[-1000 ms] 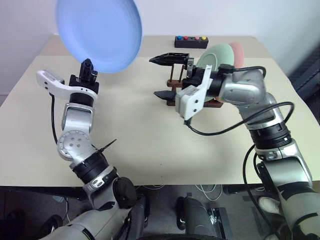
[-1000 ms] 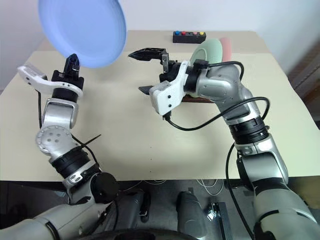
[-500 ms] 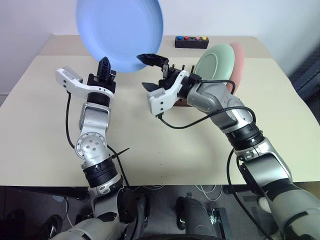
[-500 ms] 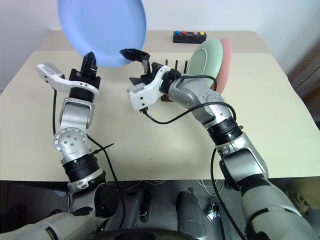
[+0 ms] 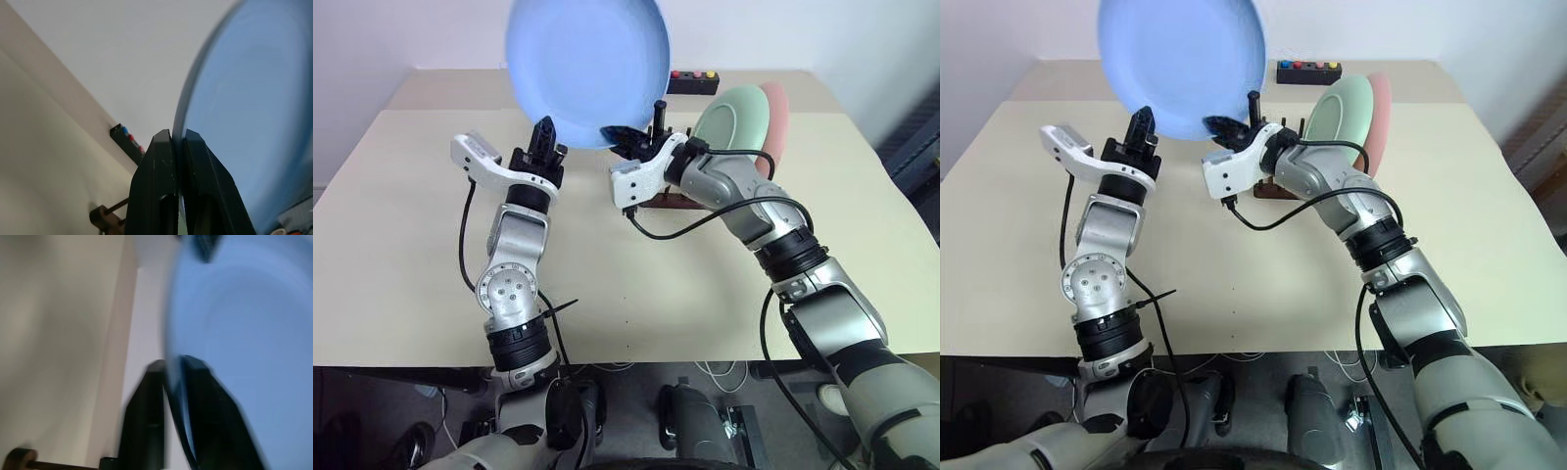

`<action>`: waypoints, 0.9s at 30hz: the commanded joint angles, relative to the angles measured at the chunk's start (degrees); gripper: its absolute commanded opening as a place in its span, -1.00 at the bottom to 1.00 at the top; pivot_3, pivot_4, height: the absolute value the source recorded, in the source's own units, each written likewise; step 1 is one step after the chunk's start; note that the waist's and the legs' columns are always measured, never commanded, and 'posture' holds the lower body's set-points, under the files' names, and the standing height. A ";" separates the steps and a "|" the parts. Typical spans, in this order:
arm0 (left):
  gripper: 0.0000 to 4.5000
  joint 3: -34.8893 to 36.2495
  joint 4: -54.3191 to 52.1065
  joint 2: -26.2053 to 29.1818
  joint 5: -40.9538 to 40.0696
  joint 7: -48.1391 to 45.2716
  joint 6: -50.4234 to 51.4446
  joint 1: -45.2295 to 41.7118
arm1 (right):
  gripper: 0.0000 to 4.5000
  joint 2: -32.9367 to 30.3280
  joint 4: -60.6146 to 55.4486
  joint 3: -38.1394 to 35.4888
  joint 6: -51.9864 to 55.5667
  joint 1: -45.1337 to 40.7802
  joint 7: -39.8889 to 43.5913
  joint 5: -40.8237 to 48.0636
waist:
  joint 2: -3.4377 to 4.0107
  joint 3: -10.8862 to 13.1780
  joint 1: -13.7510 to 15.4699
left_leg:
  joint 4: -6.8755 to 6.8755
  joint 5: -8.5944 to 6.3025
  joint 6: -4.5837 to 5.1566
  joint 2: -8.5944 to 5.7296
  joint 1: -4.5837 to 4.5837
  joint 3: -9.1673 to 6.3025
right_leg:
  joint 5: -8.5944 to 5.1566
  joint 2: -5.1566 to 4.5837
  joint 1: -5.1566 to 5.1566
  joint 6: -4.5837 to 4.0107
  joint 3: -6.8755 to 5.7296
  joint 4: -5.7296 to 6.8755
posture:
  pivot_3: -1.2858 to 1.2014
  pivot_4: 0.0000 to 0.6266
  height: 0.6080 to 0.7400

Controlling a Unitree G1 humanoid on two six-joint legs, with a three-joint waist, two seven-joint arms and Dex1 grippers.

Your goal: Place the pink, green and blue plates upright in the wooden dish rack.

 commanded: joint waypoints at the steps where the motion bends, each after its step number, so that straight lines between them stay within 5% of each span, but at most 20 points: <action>1: -0.85 -1.31 -0.92 -0.09 -1.89 0.23 -0.50 -0.16 | -1.00 -0.34 -1.25 -1.92 0.63 -1.96 -1.62 1.61 | 0.00 0.00 0.00 | 0.00 0.00 0.00 0.00 0.00 0.00 | 0.00 0.00 0.00 0.00 0.00 -0.01 | 0.03 -0.52 0.93; 7: 0.33 -0.86 -1.94 2.79 -7.55 -1.79 1.28 0.60 | -1.00 -1.01 -0.80 -2.43 1.10 -2.45 -2.63 2.29 | 0.00 0.00 0.04 | 0.00 0.00 0.00 0.01 0.00 0.00 | 0.00 0.00 0.00 0.00 0.00 -0.02 | 0.03 -0.52 0.93; 12: 0.33 -1.63 -3.11 13.14 -8.21 -9.45 5.00 3.78 | -1.00 1.55 -0.11 -7.80 2.97 -2.18 -0.52 13.83 | 0.01 0.01 -0.90 | -0.03 0.01 -0.01 0.03 0.01 -0.01 | 0.00 0.03 -0.01 0.00 0.00 0.02 | 0.03 -0.52 0.93; 16: 0.33 -2.97 -2.45 24.16 -3.42 -18.61 5.43 6.45 | -1.00 9.75 -6.31 -19.10 10.22 -3.71 6.32 40.25 | 0.06 0.03 -1.44 | -0.07 0.01 -0.01 0.07 0.03 -0.06 | 0.00 0.07 -0.02 -0.01 0.00 0.06 | 0.03 -0.52 0.93; 23: 0.33 -4.76 0.00 36.74 3.48 -32.01 3.77 9.60 | -1.00 14.16 -17.48 -33.54 39.95 -7.08 14.68 80.52 | 0.17 0.09 -0.86 | -0.11 -0.17 0.26 0.11 0.03 -0.17 | 0.00 0.09 -0.02 -0.03 -0.03 0.02 | 0.03 -0.52 0.93; 27: 0.33 -6.06 -0.15 44.57 6.97 -42.93 2.19 12.98 | -1.00 9.28 -14.90 -37.62 57.51 -5.76 14.26 91.17 | 0.17 0.07 -0.94 | -0.11 -0.21 0.29 0.08 0.05 -0.17 | -0.02 0.01 -0.01 -0.16 -0.03 -0.02 | 0.03 -0.52 0.93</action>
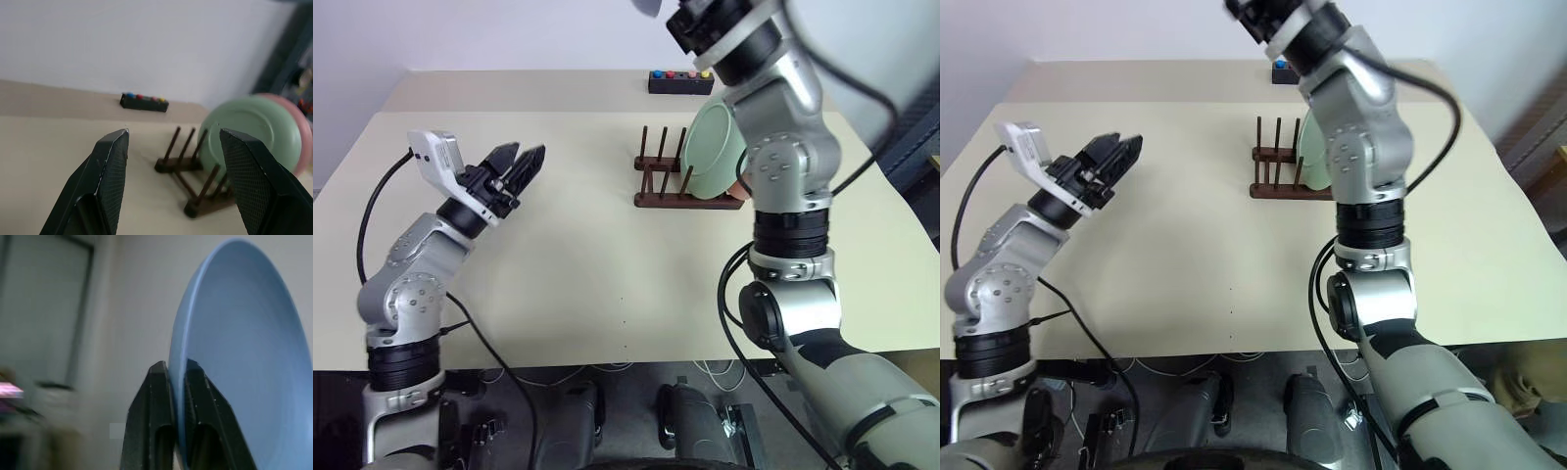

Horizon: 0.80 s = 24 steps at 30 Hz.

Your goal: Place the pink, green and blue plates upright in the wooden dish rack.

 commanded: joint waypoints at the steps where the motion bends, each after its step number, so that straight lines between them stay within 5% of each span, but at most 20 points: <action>1: 0.33 -0.23 -0.83 4.13 2.78 -8.36 -3.03 1.23 | -1.00 -3.32 1.65 -3.73 11.05 1.09 -1.36 6.55 | 0.12 0.06 0.01 | -0.02 0.00 0.00 0.00 0.00 0.00 | -0.06 -0.02 -0.04 -0.11 0.00 0.00 | 0.03 -0.52 0.93; 10: 0.33 0.27 0.45 13.47 3.18 -27.88 -5.62 3.69 | -1.00 -4.54 6.90 -5.27 9.42 5.07 -1.77 3.28 | 0.19 0.09 -0.38 | -0.83 0.18 -0.24 0.05 -0.06 0.33 | -0.07 0.02 -0.72 -0.17 0.23 0.11 | 0.03 -0.52 0.93; 24: 0.33 1.85 2.62 13.24 5.91 -28.25 -7.86 2.39 | -1.00 -2.82 7.46 -6.95 14.09 9.19 -4.01 5.49 | 0.19 0.09 -0.30 | -0.74 0.25 -0.14 0.02 -0.06 0.35 | -0.03 -0.01 -0.67 -0.19 0.24 0.15 | 0.03 -0.52 0.93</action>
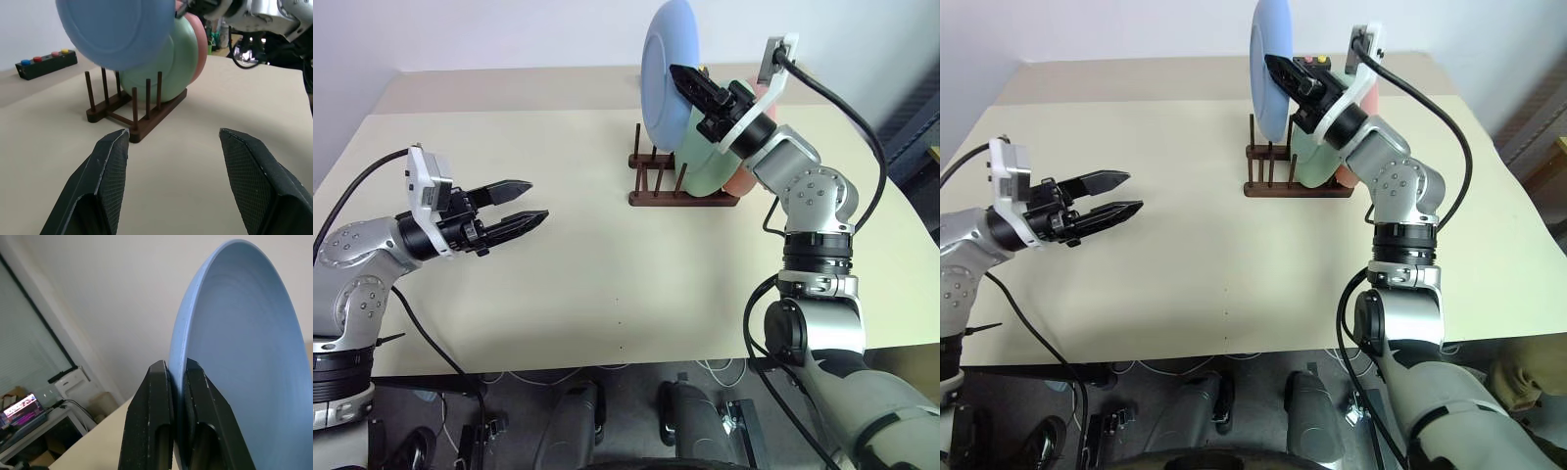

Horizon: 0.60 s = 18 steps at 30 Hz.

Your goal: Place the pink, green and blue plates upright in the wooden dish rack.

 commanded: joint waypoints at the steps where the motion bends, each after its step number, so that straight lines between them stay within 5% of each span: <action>1: 0.33 2.83 -0.28 0.02 1.33 1.29 -2.52 -0.62 | -1.00 0.30 -1.82 -0.79 0.21 0.07 -0.02 1.10 | 0.00 0.00 0.00 | 0.00 0.00 0.00 0.00 0.00 0.00 | 0.00 0.00 0.00 0.00 0.00 0.00 | 0.03 -0.52 0.93; 18: 0.33 4.24 -1.01 -1.08 -0.24 2.87 -1.92 -0.66 | -1.00 1.51 -2.47 -3.24 2.22 -0.61 -3.38 3.73 | 0.00 0.00 -0.01 | 0.00 0.01 -0.01 0.00 0.00 0.00 | 0.00 0.00 0.00 0.00 0.00 0.02 | 0.03 -0.52 0.93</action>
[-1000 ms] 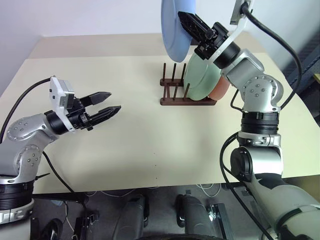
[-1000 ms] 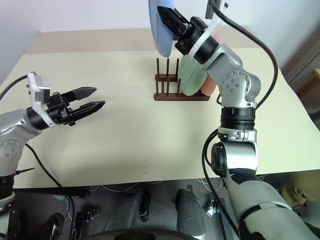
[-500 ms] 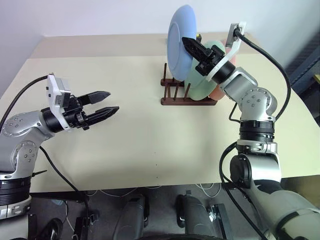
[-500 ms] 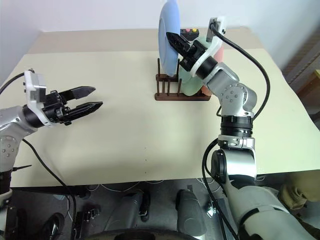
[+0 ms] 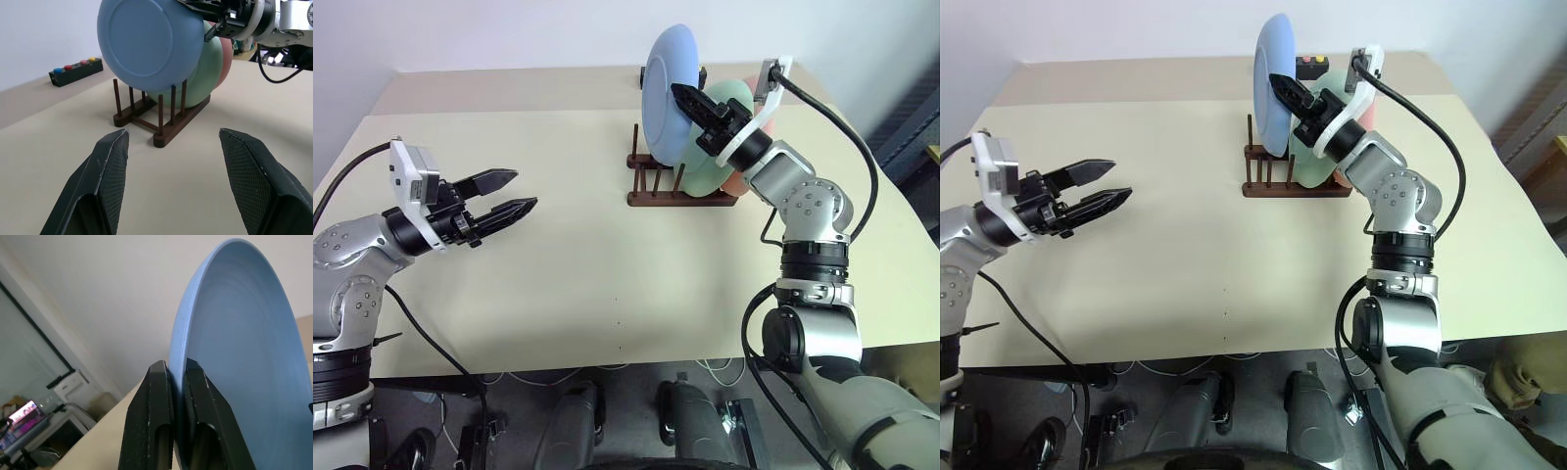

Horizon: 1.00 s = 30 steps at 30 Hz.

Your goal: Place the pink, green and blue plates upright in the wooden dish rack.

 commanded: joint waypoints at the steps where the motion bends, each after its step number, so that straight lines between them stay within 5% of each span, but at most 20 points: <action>1: 0.33 1.91 -1.44 -0.26 -1.16 0.33 -0.34 -0.79 | -1.00 0.25 -2.50 -1.30 0.51 -2.79 -1.20 2.34 | 0.00 0.00 -0.01 | 0.00 0.00 0.00 0.00 0.00 0.00 | 0.00 0.00 0.00 0.00 0.00 0.00 | 0.03 -0.52 0.93; 30: 0.33 1.50 -1.34 -0.95 -0.94 0.90 -0.58 -0.84 | -1.00 2.90 -2.91 -3.51 4.26 -3.73 -12.08 7.43 | 0.00 0.00 -0.04 | 0.00 0.01 0.00 0.00 0.00 0.00 | 0.00 0.01 -0.01 0.00 0.00 0.02 | 0.03 -0.52 0.93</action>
